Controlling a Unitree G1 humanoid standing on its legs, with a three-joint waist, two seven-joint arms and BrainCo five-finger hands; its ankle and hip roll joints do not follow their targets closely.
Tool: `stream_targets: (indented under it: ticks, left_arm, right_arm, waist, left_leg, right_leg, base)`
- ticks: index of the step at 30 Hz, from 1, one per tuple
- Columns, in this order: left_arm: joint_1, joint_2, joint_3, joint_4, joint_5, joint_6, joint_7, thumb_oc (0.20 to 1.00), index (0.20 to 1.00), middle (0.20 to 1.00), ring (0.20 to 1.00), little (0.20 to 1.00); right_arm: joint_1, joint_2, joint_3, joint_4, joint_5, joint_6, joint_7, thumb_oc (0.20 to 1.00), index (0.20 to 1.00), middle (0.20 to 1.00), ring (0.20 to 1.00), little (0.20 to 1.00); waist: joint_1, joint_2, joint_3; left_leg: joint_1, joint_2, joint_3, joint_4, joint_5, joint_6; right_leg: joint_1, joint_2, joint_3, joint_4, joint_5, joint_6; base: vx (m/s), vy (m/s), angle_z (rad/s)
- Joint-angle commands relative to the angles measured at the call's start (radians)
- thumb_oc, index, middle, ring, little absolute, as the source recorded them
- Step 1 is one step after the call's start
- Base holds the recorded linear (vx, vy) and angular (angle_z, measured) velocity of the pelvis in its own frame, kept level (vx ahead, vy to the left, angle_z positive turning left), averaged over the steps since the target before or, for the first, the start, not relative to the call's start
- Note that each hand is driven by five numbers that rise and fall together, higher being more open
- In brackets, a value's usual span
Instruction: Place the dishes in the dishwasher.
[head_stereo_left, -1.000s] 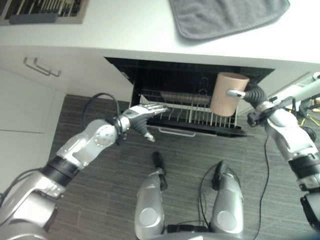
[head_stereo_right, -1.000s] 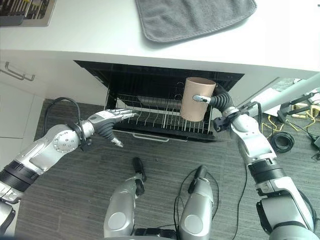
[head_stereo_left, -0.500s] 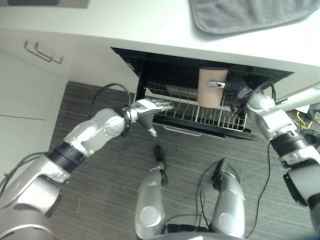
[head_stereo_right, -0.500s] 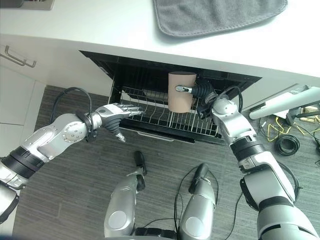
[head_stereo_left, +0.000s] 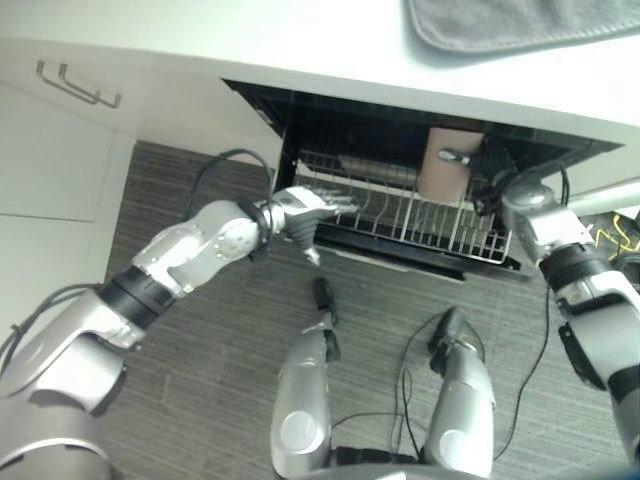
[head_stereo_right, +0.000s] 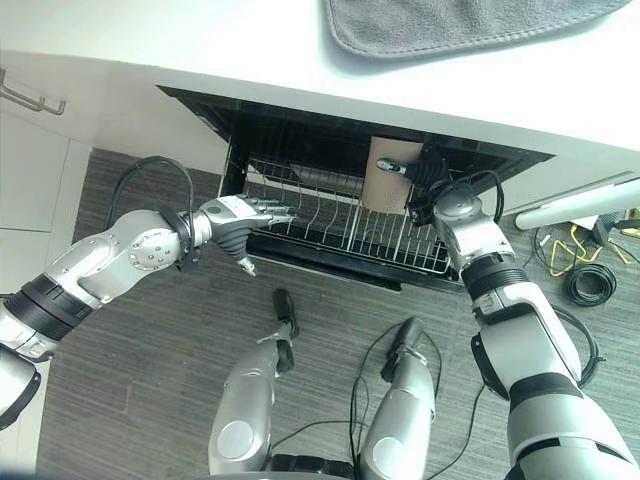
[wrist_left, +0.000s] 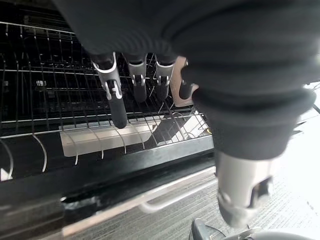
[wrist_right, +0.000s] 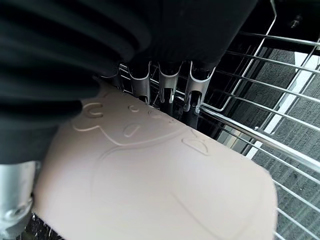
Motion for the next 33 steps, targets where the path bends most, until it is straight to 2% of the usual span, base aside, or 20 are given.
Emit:
stream_targets:
  ticks: [1,3,9,13,16,17,18,29,33]
  left_arm:
    - [-0.034,-0.001,0.035,-0.071,-0.013,-0.025,0.003,1.0,1.0,1.0,1.0,1.0]
    - [-0.033,0.003,0.026,-0.076,-0.021,-0.034,0.006,1.0,1.0,1.0,1.0,1.0]
    - [-0.04,0.007,0.025,-0.106,-0.02,-0.041,-0.01,1.0,1.0,1.0,1.0,1.0]
    - [-0.053,-0.002,0.023,-0.111,-0.033,-0.034,-0.001,1.0,1.0,1.0,1.0,1.0]
    - [-0.044,0.0,0.029,-0.13,-0.04,-0.023,-0.004,1.0,1.0,1.0,1.0,1.0]
    - [-0.046,-0.002,0.027,-0.133,-0.047,-0.014,-0.001,1.0,1.0,1.0,1.0,1.0]
    - [-0.049,-0.001,0.022,-0.13,-0.048,-0.012,0.003,1.0,1.0,1.0,1.0,1.0]
    - [-0.049,0.005,0.017,-0.132,-0.057,0.007,0.022,1.0,1.0,1.0,1.0,1.0]
    - [-0.04,0.018,0.02,-0.138,-0.065,0.003,0.021,1.0,1.0,1.0,1.0,1.0]
  right_arm:
    - [-0.103,-0.009,-0.02,0.04,-0.046,-0.074,-0.023,0.2,0.2,0.2,0.2,0.2]
    - [-0.105,-0.006,-0.014,0.073,-0.055,-0.087,-0.028,0.2,0.2,0.2,0.2,0.2]
    - [-0.122,0.019,-0.011,0.126,-0.053,-0.041,-0.078,0.2,0.2,0.2,0.2,0.2]
    - [-0.12,0.052,-0.025,0.199,0.059,-0.037,-0.151,0.2,0.2,0.2,0.2,0.2]
    - [-0.098,0.048,-0.058,0.222,0.063,-0.031,-0.17,0.2,0.2,0.2,0.2,0.2]
    - [-0.091,0.05,-0.064,0.238,0.059,-0.034,-0.174,0.573,0.573,0.573,0.573,0.573]
    - [-0.093,0.049,-0.065,0.247,0.054,-0.03,-0.179,1.0,1.0,1.0,1.0,1.0]
    - [-0.079,0.016,-0.078,0.284,-0.023,-0.015,-0.356,1.0,1.0,1.0,1.0,1.0]
    - [-0.079,-0.006,-0.069,0.279,-0.167,0.013,-0.419,1.0,1.0,1.0,1.0,1.0]
  waist:
    - [0.032,0.024,-0.02]
    - [0.037,0.031,-0.02]
    - [0.048,0.049,-0.02]
    - [0.052,0.062,-0.02]
    - [0.05,0.072,-0.02]
    - [0.049,0.077,-0.02]
    - [0.048,0.078,-0.02]
    - [0.039,0.088,-0.02]
    - [0.038,0.094,-0.02]
  left_leg:
    - [-0.015,0.002,-0.014,0.039,-0.082,-0.032]
    - [-0.002,-0.006,-0.02,0.038,-0.099,-0.042]
    - [-0.006,-0.017,-0.012,0.017,-0.091,-0.044]
    - [-0.004,-0.02,-0.003,0.005,-0.083,-0.045]
    - [0.001,-0.023,-0.002,0.0,-0.084,-0.046]
    - [0.0,-0.024,0.0,-0.003,-0.082,-0.046]
    - [0.0,-0.025,0.002,-0.004,-0.082,-0.046]
    - [-0.001,-0.023,0.014,-0.011,-0.078,-0.048]
    - [0.0,-0.024,0.016,-0.011,-0.079,-0.047]
  right_leg:
    - [-0.017,0.005,-0.015,-0.018,0.048,0.019]
    - [-0.003,-0.005,-0.01,-0.014,0.036,0.032]
    - [-0.007,-0.017,-0.022,-0.028,0.048,0.034]
    - [-0.006,-0.022,-0.026,-0.037,0.055,0.034]
    - [-0.004,-0.024,-0.024,-0.039,0.055,0.035]
    - [-0.008,-0.025,-0.022,-0.04,0.057,0.035]
    - [-0.009,-0.025,-0.022,-0.041,0.057,0.035]
    - [-0.021,-0.023,-0.014,-0.041,0.062,0.039]
    - [-0.022,-0.024,-0.011,-0.042,0.063,0.04]
  base:
    - [0.0,0.0,0.0]
    - [0.05,0.018,0.01]
    - [0.0,0.01,0.04]
    - [0.0,0.011,0.0]
    - [0.02,0.037,0.02]
    - [0.01,0.029,0.05]
    - [0.0,0.025,0.04]
    - [0.0,0.0,0.0]
    - [0.0,0.0,0.0]
